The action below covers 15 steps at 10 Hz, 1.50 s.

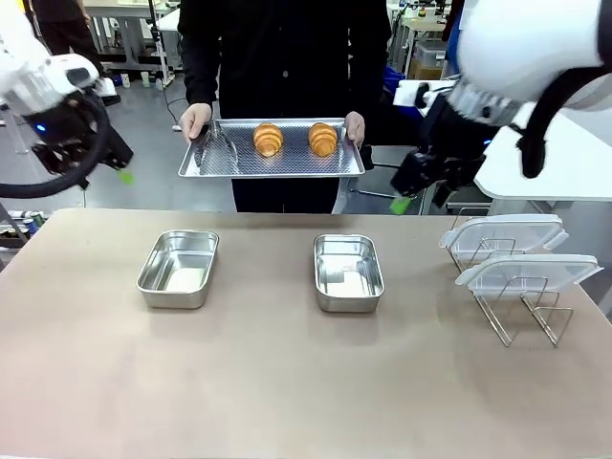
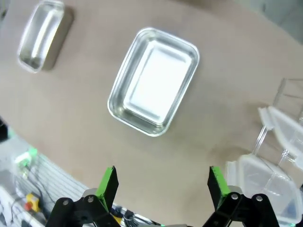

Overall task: Place the bread in airtight containers.
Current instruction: Lift both Airtight Container.

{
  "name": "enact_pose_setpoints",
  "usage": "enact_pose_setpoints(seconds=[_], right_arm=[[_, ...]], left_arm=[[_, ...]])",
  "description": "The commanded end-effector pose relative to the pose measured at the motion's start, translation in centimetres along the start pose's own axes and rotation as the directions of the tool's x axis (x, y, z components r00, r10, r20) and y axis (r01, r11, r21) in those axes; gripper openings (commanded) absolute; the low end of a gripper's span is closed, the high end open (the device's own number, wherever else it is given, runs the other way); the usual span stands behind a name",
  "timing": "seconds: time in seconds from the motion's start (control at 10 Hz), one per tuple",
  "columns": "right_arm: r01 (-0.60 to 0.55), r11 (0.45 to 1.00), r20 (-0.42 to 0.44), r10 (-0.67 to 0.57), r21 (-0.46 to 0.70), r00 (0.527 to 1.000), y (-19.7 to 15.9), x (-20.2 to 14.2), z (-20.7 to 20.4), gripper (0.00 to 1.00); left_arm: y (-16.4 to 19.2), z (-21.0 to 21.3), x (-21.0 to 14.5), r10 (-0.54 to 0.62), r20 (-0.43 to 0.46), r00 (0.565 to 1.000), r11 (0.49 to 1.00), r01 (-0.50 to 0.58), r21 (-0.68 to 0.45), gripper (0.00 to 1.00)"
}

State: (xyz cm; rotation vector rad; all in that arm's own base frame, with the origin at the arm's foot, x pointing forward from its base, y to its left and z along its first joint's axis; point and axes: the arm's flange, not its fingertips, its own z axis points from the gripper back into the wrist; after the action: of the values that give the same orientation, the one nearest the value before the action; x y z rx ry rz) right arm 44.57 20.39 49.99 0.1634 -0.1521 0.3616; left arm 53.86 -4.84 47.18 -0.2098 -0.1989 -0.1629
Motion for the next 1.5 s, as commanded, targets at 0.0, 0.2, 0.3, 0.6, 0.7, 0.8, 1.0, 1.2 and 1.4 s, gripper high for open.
enact_pose_setpoints(seconds=[0.0, 0.2, 0.3, 0.6, 0.7, 0.8, 1.0, 1.2, 1.4], right_arm=[[0.135, 0.985, -0.007, -0.136, -0.112, 0.991, 2.9, 2.1, -2.9, 1.00], [0.194, 0.973, 0.021, -0.193, -0.122, 0.981, 3.6, 2.4, -5.3, 1.00], [0.222, 0.964, 0.042, -0.218, -0.143, 0.975, 3.9, 2.3, -6.1, 1.00], [0.267, 0.944, 0.073, -0.258, -0.191, 0.963, 3.0, 1.8, -9.1, 1.00], [0.284, 0.940, 0.080, -0.273, -0.190, 0.959, 2.5, 1.6, -10.4, 1.00], [0.292, 0.935, 0.076, -0.283, -0.202, 0.956, 2.1, 1.3, -12.0, 1.00], [0.292, 0.927, 0.077, -0.282, -0.235, 0.956, 1.5, 1.2, -14.6, 1.00], [0.317, 0.923, 0.101, -0.301, -0.219, 0.948, 0.7, 0.7, -16.9, 1.00], [0.342, 0.910, 0.119, -0.323, -0.235, 0.939, 0.1, 0.5, -18.1, 1.00]], left_arm=[[-2.3, -1.5, -0.1, 0.000, -0.026, 1.000, 0.998, 0.002, 0.062, 1.00], [-3.6, -3.8, -0.4, -0.016, -0.050, 0.999, 0.994, 0.021, 0.107, 1.00], [-3.7, -4.8, -0.4, -0.017, -0.051, 0.999, 0.993, 0.023, 0.117, 1.00], [-4.0, -7.8, -1.1, -0.033, -0.090, 0.995, 0.984, 0.048, 0.171, 1.00], [-3.8, -8.6, -1.5, -0.024, -0.088, 0.996, 0.984, 0.039, 0.174, 1.00], [-3.2, -9.8, -2.1, -0.002, -0.094, 0.996, 0.987, 0.017, 0.161, 1.00], [-2.7, -11.3, -2.8, -0.001, -0.094, 0.996, 0.988, 0.015, 0.157, 1.00], [-2.2, -12.7, -3.1, 0.000, -0.086, 0.996, 0.990, 0.012, 0.141, 1.00], [-1.8, -13.8, -3.0, 0.002, -0.106, 0.994, 0.989, 0.014, 0.144, 1.00]])
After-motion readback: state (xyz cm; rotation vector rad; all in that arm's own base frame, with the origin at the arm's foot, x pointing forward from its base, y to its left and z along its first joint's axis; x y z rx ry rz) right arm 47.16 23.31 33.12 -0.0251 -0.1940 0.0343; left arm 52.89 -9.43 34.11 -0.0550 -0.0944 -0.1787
